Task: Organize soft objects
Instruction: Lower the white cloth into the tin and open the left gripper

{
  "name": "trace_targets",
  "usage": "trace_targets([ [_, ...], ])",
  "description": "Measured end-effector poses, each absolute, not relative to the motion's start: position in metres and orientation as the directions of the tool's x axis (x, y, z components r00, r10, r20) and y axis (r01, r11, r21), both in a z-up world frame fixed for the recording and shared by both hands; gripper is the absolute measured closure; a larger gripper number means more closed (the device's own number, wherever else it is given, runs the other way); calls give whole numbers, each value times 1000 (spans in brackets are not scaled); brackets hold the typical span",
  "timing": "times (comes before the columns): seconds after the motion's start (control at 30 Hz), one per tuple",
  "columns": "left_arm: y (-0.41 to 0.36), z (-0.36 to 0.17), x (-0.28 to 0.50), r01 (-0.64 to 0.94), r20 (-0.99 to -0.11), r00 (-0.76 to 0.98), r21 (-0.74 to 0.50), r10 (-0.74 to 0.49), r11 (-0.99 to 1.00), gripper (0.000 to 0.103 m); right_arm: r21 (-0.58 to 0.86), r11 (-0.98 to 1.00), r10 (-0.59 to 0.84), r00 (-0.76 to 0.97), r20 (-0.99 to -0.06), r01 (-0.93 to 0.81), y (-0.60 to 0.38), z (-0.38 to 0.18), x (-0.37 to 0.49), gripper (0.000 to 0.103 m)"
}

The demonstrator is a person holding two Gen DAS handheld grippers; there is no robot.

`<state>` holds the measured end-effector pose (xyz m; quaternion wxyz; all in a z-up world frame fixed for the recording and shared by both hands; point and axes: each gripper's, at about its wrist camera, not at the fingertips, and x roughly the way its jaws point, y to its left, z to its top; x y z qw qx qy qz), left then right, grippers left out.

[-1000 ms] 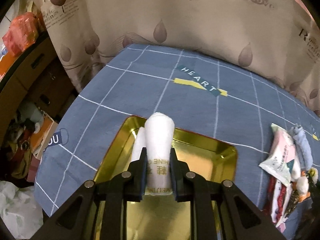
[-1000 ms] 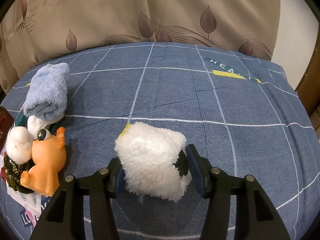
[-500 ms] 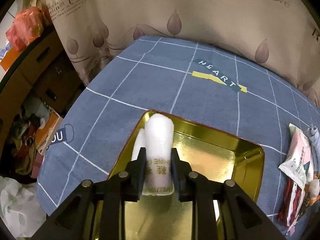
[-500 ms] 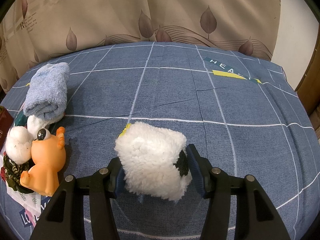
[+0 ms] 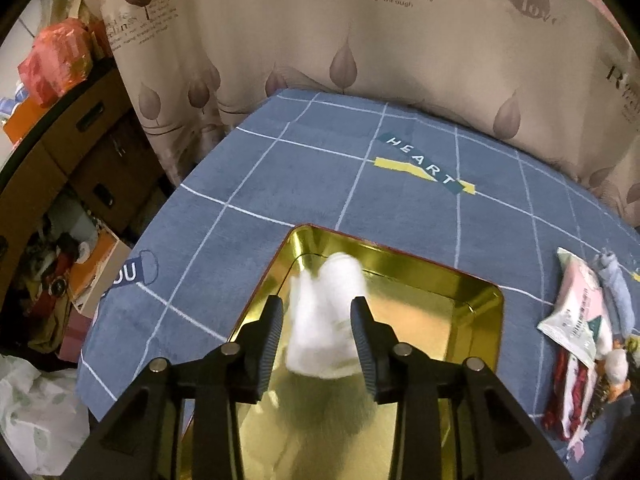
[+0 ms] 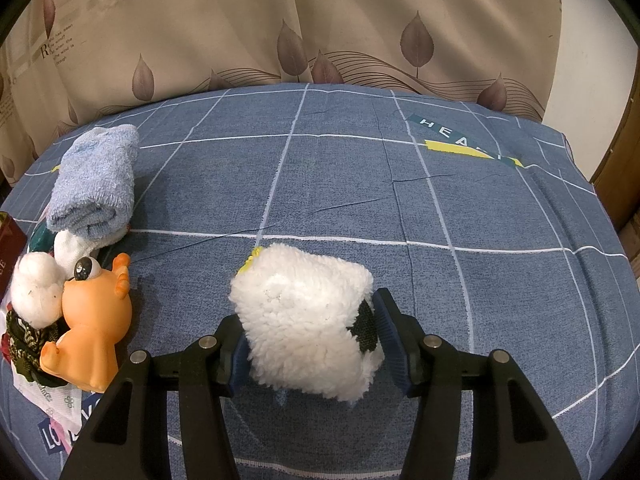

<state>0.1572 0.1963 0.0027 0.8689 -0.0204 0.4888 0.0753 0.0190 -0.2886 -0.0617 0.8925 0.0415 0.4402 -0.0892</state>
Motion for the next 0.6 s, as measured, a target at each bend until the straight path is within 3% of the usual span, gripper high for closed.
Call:
trace_targets([
  [0.27,206,14,110,-174,-835,542,-8,89,985,67,-6,981,-124,596,-793,196,-288,-62,19,51],
  [0.6,214,20,39,-209,-778,606,41,162,977,67,-17,981,-133,596,-792,196,-289,-62,19,51],
])
